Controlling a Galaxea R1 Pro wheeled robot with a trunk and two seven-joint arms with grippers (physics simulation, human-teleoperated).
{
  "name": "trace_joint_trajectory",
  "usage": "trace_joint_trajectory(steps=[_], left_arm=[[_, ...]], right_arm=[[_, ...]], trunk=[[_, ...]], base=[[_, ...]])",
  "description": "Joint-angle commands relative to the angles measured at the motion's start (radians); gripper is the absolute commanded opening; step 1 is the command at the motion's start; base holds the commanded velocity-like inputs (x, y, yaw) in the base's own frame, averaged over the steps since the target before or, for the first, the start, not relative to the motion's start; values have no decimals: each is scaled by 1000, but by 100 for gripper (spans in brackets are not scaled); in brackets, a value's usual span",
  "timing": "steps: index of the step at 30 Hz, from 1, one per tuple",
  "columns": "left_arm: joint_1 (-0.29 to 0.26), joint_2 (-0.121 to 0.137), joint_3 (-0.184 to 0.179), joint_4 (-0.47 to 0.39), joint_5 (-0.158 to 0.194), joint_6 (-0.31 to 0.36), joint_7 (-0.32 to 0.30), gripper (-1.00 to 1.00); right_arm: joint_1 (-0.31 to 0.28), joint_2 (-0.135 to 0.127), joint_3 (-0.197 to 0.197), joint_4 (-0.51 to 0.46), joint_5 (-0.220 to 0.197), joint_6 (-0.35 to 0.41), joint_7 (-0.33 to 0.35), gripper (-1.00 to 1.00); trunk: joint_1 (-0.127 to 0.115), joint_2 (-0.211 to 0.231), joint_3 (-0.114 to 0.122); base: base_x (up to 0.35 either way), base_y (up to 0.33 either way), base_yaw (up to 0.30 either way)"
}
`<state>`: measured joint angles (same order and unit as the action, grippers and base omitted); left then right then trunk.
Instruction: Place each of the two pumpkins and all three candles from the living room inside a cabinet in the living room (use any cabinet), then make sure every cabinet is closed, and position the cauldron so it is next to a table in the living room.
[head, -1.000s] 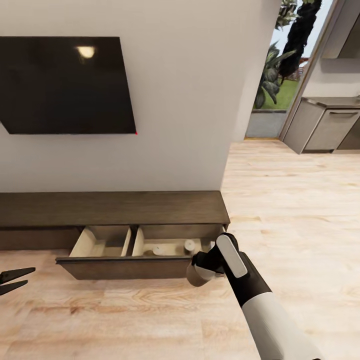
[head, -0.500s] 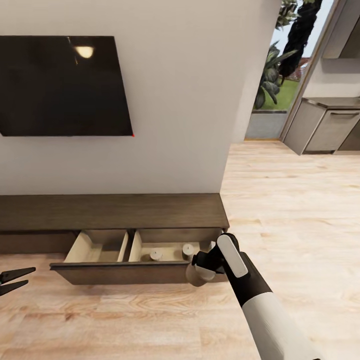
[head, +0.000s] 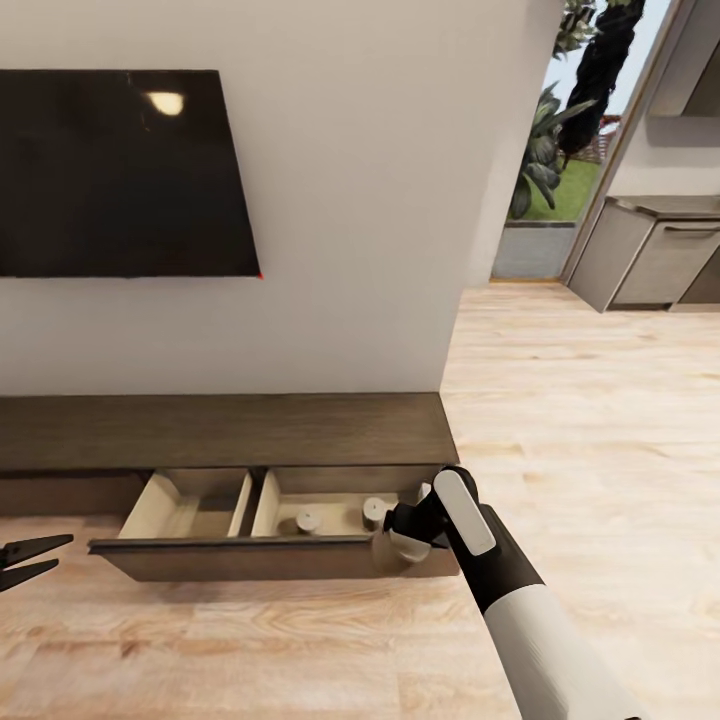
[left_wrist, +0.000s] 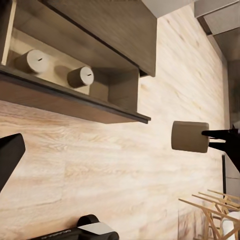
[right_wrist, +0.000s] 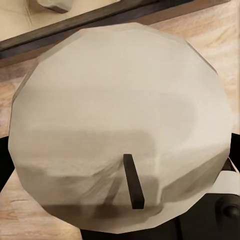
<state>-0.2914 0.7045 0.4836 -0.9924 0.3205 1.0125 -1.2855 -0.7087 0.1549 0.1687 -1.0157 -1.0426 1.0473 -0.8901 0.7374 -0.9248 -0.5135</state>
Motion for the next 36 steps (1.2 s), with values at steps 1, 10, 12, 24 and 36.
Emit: trace_joint_trajectory(steps=[1, 10, 12, 24, 36], left_arm=[[0, 0, 0, 0, 0, 0, 0, 100], [0, 0, 0, 0, 0, 0, 0, 100], [0, 0, 0, 0, 0, 0, 0, 100], [0, -1, 0, 0, -1, 1, 4, 100], [0, 0, 0, 0, -7, 1, 5, 100]], right_arm=[[0, 0, 0, 0, -2, -1, -1, -100], [-1, 0, 0, 3, -2, -3, -1, -100], [-2, 0, 0, 3, -1, -3, 0, -100], [-2, 1, 0, 4, 7, -14, 0, -100], [0, 12, 21, 29, 29, -90, -8, -100]], trunk=[[0, 0, 0], [0, 0, 0], [0, 0, 0], [0, 0, 0], [0, 0, 0]], base=[[231, -25, 0], [160, -37, 0], [184, -127, 0], [146, -82, 0], [46, -15, 0]])
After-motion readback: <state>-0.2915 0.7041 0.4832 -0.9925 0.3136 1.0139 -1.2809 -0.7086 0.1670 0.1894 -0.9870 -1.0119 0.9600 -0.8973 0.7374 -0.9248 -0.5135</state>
